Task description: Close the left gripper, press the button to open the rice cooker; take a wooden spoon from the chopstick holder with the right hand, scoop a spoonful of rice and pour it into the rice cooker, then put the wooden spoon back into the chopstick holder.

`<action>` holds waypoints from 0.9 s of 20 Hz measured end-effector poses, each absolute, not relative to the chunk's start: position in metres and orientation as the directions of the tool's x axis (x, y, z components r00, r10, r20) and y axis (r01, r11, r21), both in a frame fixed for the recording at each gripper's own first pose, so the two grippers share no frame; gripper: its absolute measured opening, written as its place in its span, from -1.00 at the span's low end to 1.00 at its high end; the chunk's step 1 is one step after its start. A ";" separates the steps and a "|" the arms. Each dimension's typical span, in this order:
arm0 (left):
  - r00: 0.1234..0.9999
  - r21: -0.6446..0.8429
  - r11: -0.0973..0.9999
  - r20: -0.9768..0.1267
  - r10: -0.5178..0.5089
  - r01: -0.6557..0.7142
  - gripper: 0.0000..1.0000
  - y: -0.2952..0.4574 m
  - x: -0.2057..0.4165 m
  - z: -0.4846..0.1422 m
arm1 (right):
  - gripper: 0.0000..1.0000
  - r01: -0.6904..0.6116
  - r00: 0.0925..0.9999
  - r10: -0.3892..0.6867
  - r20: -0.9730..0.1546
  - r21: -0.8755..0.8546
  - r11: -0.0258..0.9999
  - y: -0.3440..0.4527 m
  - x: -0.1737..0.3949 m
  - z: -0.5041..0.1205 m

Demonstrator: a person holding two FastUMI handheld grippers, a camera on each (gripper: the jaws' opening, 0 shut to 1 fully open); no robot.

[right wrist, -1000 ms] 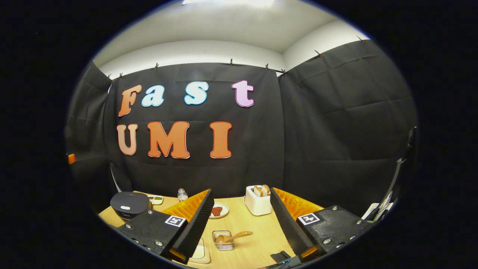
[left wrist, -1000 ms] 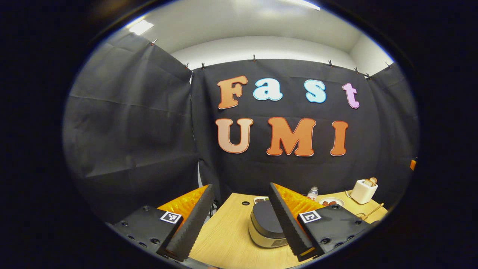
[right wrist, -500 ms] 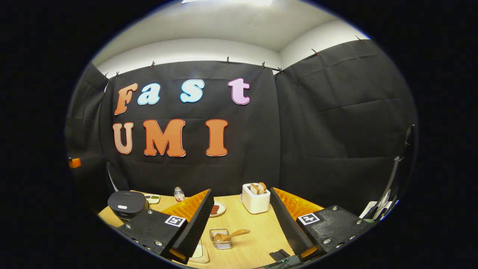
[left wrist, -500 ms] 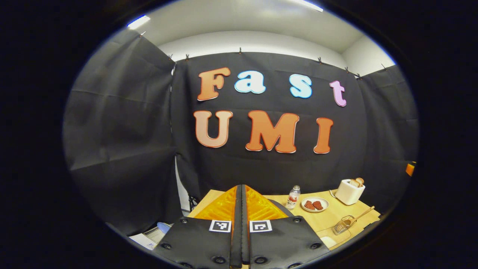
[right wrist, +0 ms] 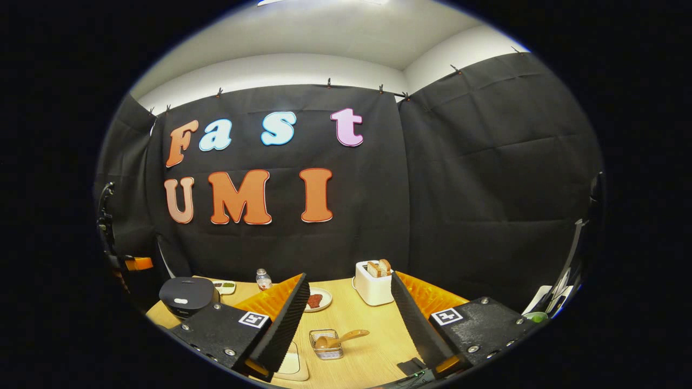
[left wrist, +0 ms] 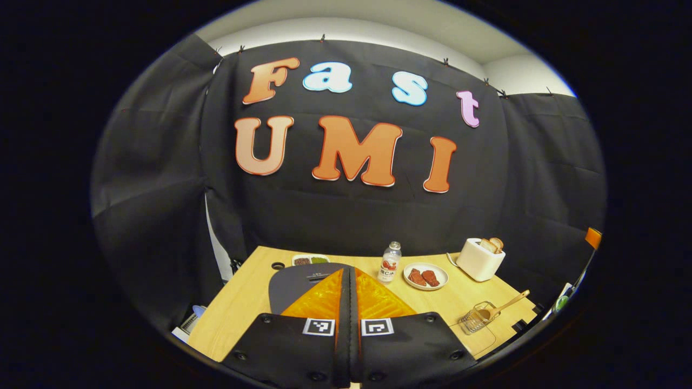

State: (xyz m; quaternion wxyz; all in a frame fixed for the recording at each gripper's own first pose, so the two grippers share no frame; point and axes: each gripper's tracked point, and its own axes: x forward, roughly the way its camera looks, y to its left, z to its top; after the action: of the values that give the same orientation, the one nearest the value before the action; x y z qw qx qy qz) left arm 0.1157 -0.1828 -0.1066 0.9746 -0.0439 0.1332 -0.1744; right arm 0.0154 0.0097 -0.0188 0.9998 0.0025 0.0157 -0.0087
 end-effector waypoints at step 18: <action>0.809 -0.113 0.937 -0.477 -0.343 0.331 -0.92 -0.196 0.122 -0.222 | 0.87 0.116 0.986 -0.114 -0.120 0.011 0.993 -0.037 -0.009 -0.052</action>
State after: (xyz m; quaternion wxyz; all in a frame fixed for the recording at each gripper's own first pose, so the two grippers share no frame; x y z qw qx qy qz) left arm 0.1223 -0.1962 -0.2224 0.9510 -0.0123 0.2531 -0.1771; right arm -0.0087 -0.0371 -0.0525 0.9965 0.0088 0.0597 -0.0578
